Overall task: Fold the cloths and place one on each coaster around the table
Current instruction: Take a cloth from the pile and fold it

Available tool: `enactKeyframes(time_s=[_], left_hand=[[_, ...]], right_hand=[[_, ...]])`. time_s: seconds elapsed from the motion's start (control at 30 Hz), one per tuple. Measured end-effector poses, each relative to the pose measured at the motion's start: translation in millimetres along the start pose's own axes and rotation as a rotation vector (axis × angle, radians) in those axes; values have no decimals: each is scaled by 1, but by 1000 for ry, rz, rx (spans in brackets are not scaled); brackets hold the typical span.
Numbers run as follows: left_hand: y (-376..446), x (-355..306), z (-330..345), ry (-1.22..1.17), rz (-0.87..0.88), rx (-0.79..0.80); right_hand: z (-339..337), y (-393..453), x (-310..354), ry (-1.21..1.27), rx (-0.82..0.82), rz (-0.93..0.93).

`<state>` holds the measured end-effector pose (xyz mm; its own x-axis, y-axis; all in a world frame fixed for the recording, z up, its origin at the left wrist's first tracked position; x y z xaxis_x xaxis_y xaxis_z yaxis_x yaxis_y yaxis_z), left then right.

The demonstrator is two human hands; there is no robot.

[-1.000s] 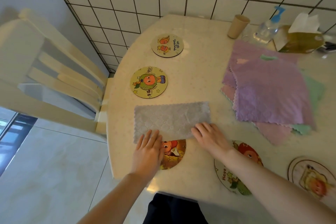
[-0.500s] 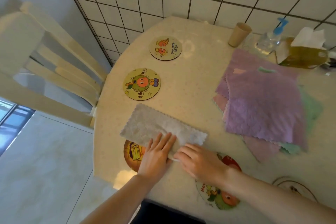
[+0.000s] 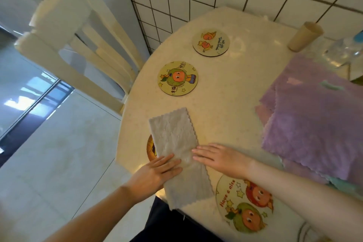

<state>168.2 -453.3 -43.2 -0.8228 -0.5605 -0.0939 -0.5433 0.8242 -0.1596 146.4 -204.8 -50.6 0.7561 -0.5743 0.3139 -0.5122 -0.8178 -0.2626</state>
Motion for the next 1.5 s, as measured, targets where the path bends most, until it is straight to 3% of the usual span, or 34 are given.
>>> enactKeyframes(time_s=[0.13, 0.23, 0.33, 0.47, 0.57, 0.83, 1.03, 1.2, 1.33, 1.5], left_hand=[[3, 10, -15, -591, -366, 23], [11, 22, -27, -824, -576, 13], [13, 39, -26, -1056, -750, 36], [15, 54, -26, -1396, -989, -60], [18, 61, -25, -1517, -1143, -107], [26, 70, -9, -1448, -1291, -84], [26, 72, -11, -1380, -1406, -69], [22, 75, -20, -997, -1385, -74], [25, 76, -24, -945, -1394, -24], [42, 78, -19, -906, -1376, 160]], right_hand=[[0, 1, -5, 21, -16, -28], [-12, 11, -3, 189, -56, 20], [-31, 24, -4, 567, -168, 222], [-58, 43, -6, 1057, -398, 505], [-61, 60, -11, 1163, -406, 631], [-40, 81, -28, 1123, -302, 888], [-40, 83, -31, 1097, -316, 995], [-48, 83, -33, 969, -347, 1093], [-60, 87, -39, 998, -429, 1204], [-70, 97, -42, 1003, -329, 1229]])
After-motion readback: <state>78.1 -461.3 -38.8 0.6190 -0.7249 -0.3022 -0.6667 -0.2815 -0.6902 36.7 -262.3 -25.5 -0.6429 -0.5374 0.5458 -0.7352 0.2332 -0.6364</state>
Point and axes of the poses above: each hand's wrist, its own y-axis towards the middle knuckle, its own z-axis out of the palm, x = y × z, the point moved 3 cm from there along y, towards the middle knuckle, and after that the axes turned 7 degrees about y, right-handed, at the moved point
